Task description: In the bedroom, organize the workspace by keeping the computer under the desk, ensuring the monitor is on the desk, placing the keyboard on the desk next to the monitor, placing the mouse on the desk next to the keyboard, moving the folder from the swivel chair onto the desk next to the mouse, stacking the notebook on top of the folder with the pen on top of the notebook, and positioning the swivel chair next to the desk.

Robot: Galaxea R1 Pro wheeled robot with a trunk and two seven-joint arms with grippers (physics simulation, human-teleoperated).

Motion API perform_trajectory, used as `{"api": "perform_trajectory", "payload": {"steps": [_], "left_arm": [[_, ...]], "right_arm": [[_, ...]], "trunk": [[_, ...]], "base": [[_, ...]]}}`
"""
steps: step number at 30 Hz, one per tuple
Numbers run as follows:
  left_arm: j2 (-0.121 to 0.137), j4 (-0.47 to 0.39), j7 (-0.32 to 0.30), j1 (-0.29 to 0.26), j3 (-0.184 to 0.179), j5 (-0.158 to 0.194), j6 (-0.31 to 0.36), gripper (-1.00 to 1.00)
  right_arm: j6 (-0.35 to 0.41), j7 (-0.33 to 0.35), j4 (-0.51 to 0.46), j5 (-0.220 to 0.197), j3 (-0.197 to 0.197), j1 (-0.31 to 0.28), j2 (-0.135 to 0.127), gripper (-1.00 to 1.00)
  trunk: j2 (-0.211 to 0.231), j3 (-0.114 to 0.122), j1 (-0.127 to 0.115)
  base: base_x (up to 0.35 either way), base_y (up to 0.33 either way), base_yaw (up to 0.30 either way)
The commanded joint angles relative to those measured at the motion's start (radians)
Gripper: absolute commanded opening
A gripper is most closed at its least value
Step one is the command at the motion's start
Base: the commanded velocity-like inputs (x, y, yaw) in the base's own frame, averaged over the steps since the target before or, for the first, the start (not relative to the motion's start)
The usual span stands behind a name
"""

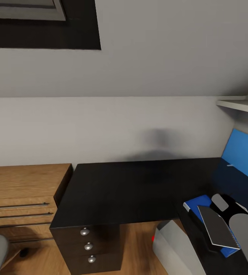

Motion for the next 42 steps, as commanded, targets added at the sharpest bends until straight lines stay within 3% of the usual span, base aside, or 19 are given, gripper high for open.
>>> {"api": "perform_trajectory", "payload": {"steps": [1, 13, 42], "left_arm": [[0.001, -0.003, 0.007, -0.001, -0.009, 0.007, -0.004, 1.00], [0.001, -0.003, 0.006, -0.001, -0.009, 0.007, -0.004, 1.00], [0.002, -0.003, -0.002, -0.001, -0.013, 0.002, -0.004, 1.00]], "right_arm": [[0.005, -0.005, -0.002, -0.005, 0.001, 0.000, 0.000, -1.00], [0.004, -0.005, -0.003, -0.002, 0.005, 0.000, 0.010, -1.00], [0.002, -0.005, -0.007, -0.001, 0.007, 0.000, 0.010, -1.00]], "trunk": [[-0.008, -0.005, 0.004], [-0.092, -0.042, 0.050], [-0.092, -0.042, 0.050]], "base": [[0.000, 0.000, 0.000], [0.000, 0.000, 0.000], [-0.051, 0.000, 0.000]]}}
